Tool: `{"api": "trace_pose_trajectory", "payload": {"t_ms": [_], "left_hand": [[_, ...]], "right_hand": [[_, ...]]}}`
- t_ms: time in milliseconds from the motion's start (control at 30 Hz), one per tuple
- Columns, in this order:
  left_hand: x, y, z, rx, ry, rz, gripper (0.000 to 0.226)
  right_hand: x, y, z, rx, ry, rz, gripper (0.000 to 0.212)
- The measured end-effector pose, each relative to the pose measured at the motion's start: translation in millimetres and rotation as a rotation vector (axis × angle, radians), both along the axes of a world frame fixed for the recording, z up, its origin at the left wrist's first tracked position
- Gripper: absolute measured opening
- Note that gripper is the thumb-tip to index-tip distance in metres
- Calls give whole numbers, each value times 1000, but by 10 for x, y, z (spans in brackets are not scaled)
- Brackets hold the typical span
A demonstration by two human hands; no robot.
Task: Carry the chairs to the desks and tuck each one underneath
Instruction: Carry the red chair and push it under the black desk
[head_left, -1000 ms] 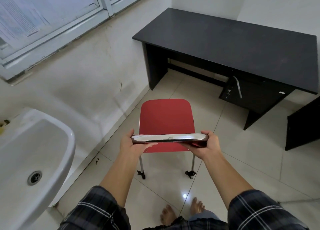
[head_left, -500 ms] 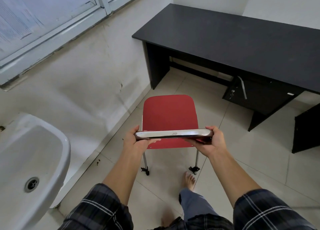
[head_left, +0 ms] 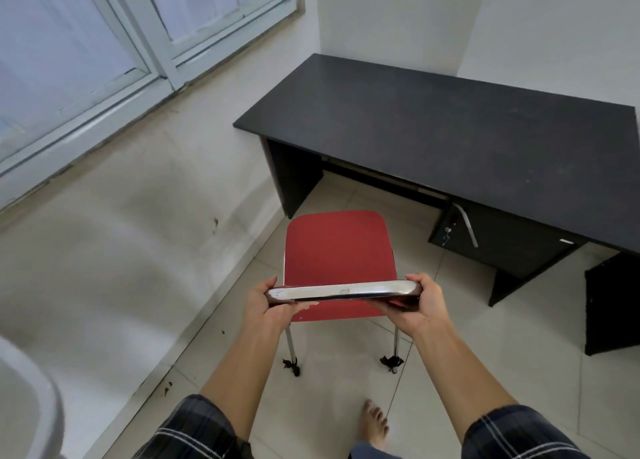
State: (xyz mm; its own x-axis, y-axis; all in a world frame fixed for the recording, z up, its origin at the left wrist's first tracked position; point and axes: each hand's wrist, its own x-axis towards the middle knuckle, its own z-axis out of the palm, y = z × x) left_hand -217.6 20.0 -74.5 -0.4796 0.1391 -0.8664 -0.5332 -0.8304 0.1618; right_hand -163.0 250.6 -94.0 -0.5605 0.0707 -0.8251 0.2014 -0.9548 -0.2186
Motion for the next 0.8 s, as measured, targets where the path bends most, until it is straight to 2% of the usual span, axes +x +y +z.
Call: {"api": "trace_pose_trajectory", "payload": {"t_ms": [100,200,267,400,500,667,800], "left_hand": [[-185,242,-31,20,3,-24,12],[-340,453,-49,41,7,-41,17],[-457,587,-64,30,6,-30,17],[-695,751,-146,11,-4,-99,46],[-847,827,-151,12,12,-118,52],[-1123,847,-154,3,9,-146,52],[-1427,784,-130,-43,-8,-153,48]], "right_hand": [[-151,239,3,-2,9,-27,35],[-247,432,-14,1,-5,-61,48],[-310,546,-22,-1,0,-75,42],[-432,729,-51,-8,27,-92,34],[-539,797,-49,-16,45,-101,26],[-761,806,-85,-29,47,-121,31],[-983,705,-131,-30,37,-134,53]]}}
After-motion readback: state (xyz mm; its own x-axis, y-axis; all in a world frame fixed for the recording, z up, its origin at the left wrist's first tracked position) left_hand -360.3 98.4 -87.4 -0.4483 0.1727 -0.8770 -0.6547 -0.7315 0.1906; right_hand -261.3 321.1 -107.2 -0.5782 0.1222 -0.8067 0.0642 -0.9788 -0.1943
